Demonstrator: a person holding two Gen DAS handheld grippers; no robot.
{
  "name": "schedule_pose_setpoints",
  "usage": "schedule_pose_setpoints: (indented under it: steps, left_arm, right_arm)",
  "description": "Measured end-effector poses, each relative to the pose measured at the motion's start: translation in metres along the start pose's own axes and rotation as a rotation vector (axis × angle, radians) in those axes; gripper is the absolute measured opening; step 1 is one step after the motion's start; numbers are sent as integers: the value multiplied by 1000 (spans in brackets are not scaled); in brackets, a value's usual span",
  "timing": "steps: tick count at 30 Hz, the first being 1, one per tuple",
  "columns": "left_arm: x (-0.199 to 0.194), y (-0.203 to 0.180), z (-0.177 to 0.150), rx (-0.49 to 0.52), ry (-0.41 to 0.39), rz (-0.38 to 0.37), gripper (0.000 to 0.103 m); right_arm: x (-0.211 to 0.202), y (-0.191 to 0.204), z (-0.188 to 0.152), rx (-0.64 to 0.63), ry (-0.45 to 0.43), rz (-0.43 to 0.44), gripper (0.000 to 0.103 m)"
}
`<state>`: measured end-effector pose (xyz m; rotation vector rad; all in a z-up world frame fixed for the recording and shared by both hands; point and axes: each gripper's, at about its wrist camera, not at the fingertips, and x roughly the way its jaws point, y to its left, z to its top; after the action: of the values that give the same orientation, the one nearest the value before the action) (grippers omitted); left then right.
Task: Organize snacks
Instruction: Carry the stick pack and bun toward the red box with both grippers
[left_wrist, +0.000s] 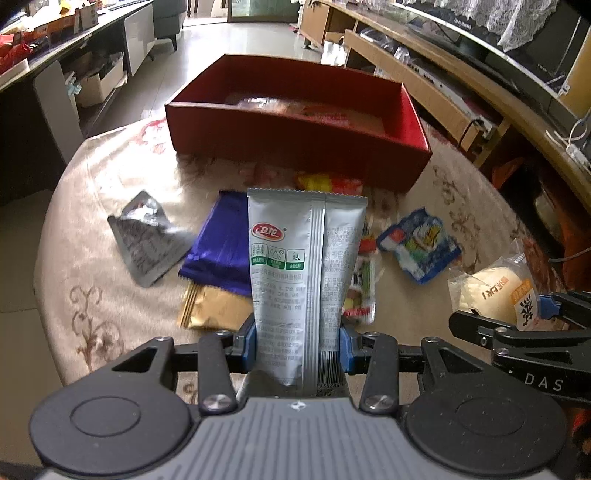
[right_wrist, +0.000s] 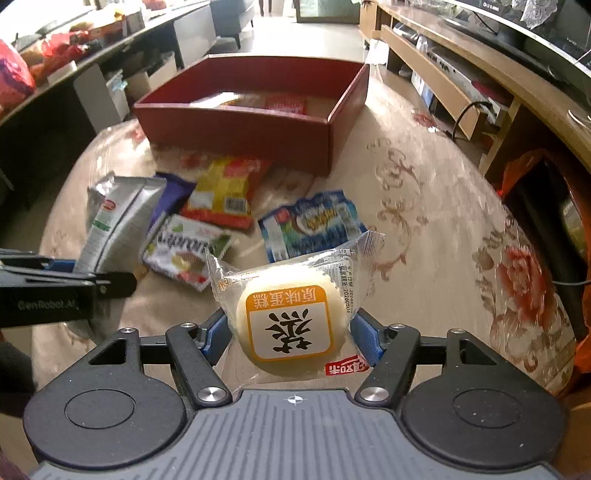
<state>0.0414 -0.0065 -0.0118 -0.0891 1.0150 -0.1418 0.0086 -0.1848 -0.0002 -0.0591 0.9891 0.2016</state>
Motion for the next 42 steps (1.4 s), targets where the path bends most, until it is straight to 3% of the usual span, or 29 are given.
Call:
schedule_pose_setpoints:
  steps: [19, 42]
  left_arm:
    - [4, -12, 70, 12, -114, 7, 43]
    - [52, -7, 176, -39, -179, 76, 43]
  right_arm:
    - [-6, -4, 71, 84, -161, 26, 74]
    - [44, -18, 162, 174, -210, 50, 74]
